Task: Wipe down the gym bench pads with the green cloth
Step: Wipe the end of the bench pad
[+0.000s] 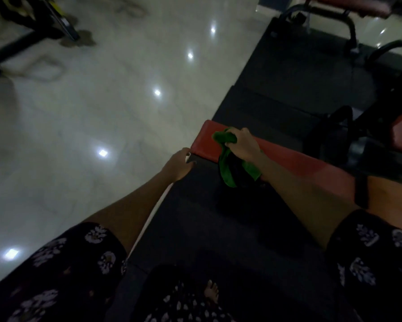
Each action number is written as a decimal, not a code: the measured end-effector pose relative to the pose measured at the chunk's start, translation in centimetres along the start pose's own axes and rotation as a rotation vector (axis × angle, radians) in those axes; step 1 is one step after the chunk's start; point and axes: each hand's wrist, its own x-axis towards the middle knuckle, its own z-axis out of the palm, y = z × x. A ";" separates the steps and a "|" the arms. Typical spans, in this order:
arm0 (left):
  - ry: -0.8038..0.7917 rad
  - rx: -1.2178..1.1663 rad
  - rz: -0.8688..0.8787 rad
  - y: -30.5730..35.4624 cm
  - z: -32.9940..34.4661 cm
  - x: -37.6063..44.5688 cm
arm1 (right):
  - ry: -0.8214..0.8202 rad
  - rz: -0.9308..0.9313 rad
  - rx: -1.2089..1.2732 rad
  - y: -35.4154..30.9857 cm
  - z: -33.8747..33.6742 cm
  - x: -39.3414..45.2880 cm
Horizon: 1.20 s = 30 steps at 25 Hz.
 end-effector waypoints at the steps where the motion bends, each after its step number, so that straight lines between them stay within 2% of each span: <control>1: 0.011 0.007 -0.004 -0.6 -1.5 0.2 | -0.012 -0.009 -0.009 -1.5 -0.2 0.9; 9: 0.072 0.100 0.063 -5.5 -17.3 8.6 | -0.010 -0.075 -0.021 -13.6 1.2 11.8; 15: 0.026 0.173 0.091 -9.5 -26.5 16.0 | 0.033 -0.001 0.025 -20.8 2.2 19.6; 22: 0.000 0.222 0.157 -10.4 -34.5 30.9 | 0.100 0.034 0.068 -23.8 1.1 34.5; 30: -0.006 0.233 0.229 -7.3 -42.8 51.4 | 0.206 0.144 0.159 -25.2 -3.3 53.7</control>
